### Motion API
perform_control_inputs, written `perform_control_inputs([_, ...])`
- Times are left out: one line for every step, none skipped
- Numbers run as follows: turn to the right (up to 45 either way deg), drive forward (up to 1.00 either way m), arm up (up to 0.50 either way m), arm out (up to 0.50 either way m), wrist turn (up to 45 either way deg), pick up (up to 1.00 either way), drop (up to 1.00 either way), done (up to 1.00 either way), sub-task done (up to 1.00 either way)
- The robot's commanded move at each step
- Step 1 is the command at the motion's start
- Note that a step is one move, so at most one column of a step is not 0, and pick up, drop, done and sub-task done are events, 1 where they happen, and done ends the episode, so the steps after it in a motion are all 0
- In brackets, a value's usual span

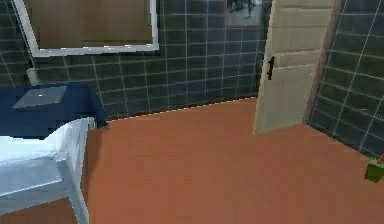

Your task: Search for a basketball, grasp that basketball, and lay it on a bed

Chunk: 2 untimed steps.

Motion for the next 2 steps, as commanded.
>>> perform_control_inputs([45.0,0.00,0.00,0.00,0.0,0.00,0.00,0.00,0.00])
perform_control_inputs([0.0,0.45,0.00,0.00,0.0,0.00,0.00,0.00,0.00])
